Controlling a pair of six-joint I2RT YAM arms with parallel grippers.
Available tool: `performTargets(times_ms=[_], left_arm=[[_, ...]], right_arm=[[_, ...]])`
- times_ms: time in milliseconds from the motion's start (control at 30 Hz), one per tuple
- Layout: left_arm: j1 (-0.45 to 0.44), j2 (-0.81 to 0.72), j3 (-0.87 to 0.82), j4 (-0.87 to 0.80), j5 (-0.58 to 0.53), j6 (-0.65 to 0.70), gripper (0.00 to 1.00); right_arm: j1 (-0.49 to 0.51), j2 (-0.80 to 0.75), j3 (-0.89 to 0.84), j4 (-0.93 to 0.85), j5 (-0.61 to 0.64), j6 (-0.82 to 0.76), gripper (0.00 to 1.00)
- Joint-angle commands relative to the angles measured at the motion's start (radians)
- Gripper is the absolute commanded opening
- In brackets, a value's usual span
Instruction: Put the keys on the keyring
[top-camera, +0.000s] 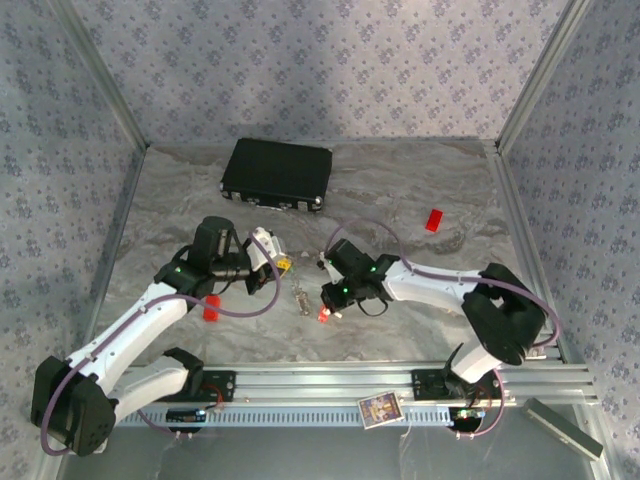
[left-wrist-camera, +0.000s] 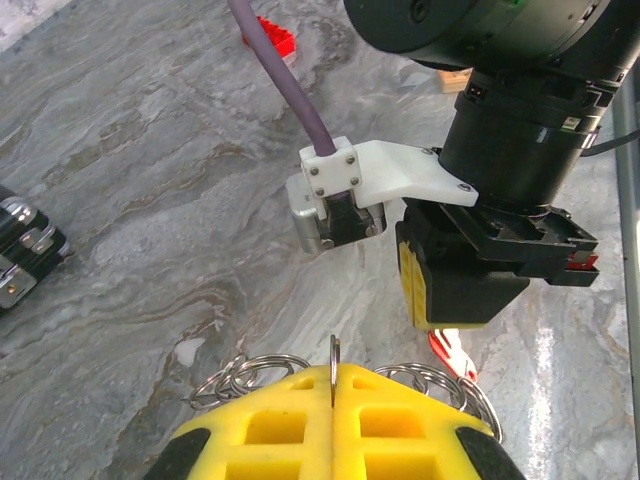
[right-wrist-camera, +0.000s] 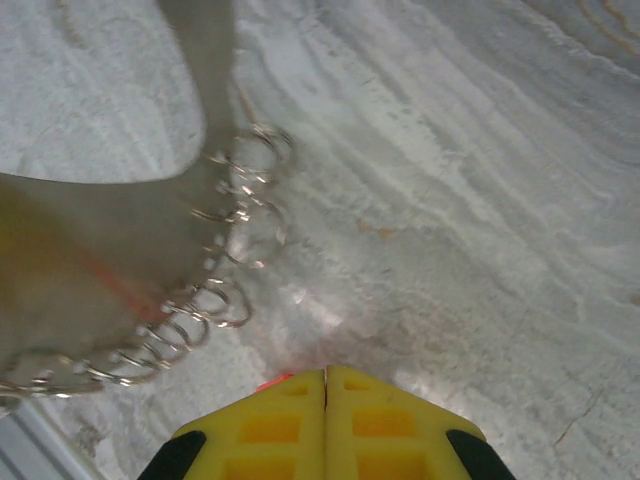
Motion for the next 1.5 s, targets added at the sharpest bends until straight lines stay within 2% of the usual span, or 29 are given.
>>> performTargets(times_ms=[0,267,533,767,1133,1467], left_arm=[[-0.008,-0.016,0.004,0.021,-0.023,-0.009,0.00],[-0.007,0.001,0.007,0.024,0.003,-0.007,0.00],[-0.008,0.002,0.000,0.017,0.008,0.006,0.00],[-0.008,0.006,0.001,0.000,0.008,0.020,0.00],[-0.007,0.009,0.004,-0.006,0.008,0.025,0.00],[-0.008,0.009,0.004,-0.009,0.009,0.027,0.00]], right_arm=[[-0.019,0.044,0.040,-0.041,0.006,0.023,0.00],[-0.044,0.093,0.073,-0.056,0.007,0.027,0.01],[-0.053,0.095,0.062,-0.067,0.011,0.028,0.17],[-0.053,0.098,0.057,-0.071,0.006,0.024,0.23],[-0.053,0.117,0.062,-0.074,-0.004,0.026,0.19],[-0.055,0.115,0.068,-0.085,0.001,0.025,0.07]])
